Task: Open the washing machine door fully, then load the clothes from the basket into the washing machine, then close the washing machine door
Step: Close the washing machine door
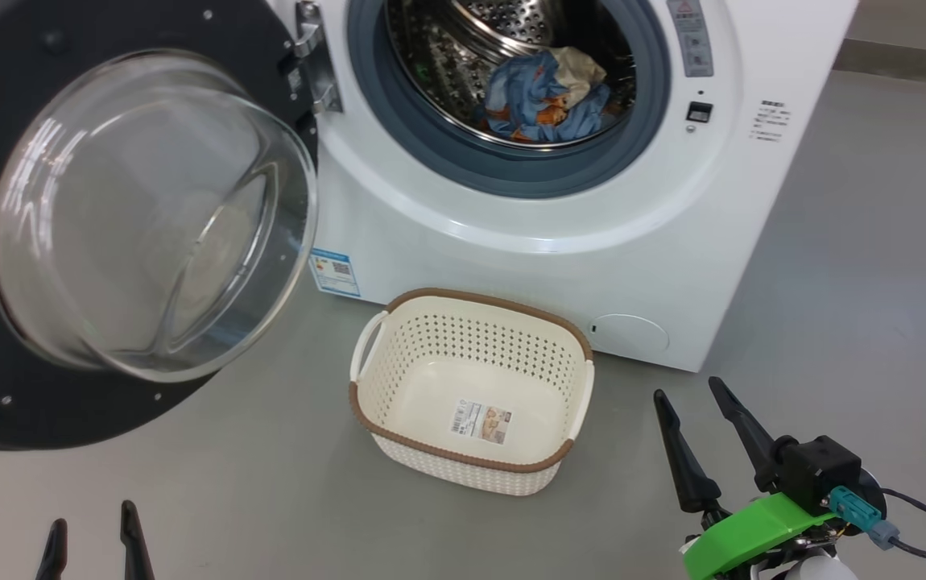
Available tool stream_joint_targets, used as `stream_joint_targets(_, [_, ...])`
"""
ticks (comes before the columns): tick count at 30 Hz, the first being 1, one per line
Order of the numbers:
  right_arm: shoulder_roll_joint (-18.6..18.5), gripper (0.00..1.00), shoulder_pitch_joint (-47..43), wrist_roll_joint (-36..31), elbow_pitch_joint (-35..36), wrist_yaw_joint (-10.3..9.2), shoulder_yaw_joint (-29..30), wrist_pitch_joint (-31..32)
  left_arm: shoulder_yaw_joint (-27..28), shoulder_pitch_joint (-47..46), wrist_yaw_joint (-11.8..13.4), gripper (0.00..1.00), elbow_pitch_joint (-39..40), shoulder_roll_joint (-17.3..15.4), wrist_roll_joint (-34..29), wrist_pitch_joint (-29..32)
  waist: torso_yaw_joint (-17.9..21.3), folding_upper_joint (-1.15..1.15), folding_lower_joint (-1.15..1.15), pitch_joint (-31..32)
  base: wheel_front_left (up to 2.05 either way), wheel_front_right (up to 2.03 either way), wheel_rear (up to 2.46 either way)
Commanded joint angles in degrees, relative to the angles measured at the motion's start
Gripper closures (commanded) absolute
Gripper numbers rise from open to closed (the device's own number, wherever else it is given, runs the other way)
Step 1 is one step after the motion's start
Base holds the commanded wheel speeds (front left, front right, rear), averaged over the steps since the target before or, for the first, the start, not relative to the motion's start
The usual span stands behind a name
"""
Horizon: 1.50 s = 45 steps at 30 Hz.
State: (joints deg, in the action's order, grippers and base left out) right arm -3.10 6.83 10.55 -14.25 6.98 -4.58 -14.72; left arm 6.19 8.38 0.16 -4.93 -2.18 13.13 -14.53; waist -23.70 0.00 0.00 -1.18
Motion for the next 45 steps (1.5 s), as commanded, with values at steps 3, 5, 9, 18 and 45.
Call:
stream_joint_targets(3, [0.2, 0.0, 1.7, -0.9, 1.4, 0.51, -1.4, -0.3, 2.1, -1.6, 0.1, 0.0, 0.7, -0.7, 0.4, -0.5, -1.9, 0.0, 0.0, -0.1, 0.0, 0.0, 0.0])
stream_joint_targets(5, [0.2, 0.0, 1.8, -1.0, 1.4, 0.51, -1.4, -0.3, 2.1, -1.6, 0.4, 0.0, 0.6, -0.7, 0.5, -0.5, -2.6, 0.0, 0.0, -0.2, 0.0, 0.0, 0.0])
stream_joint_targets(9, [0.2, 0.0, 1.9, -1.1, 1.3, 0.51, -1.5, -0.3, 2.0, -1.6, 0.6, 0.0, 0.5, -0.7, 0.8, -0.5, -3.6, 0.0, 0.0, -0.4, 0.0, 0.0, 0.0])
stream_joint_targets(18, [0.2, 0.0, 2.0, -1.2, 1.1, 0.51, -1.6, -0.3, 2.1, -1.2, 1.2, 0.0, 0.7, -0.7, 0.8, -0.5, -5.5, 0.0, 0.0, -0.3, 0.0, 0.0, 0.0])
stream_joint_targets(45, [0.2, 0.0, 1.9, -1.0, 0.9, 0.51, -1.9, -0.3, 1.5, -0.7, 1.5, 1.0, 0.9, -0.7, 3.4, -0.5, -5.5, 0.0, 0.0, -1.0, 0.0, 0.0, 0.0])
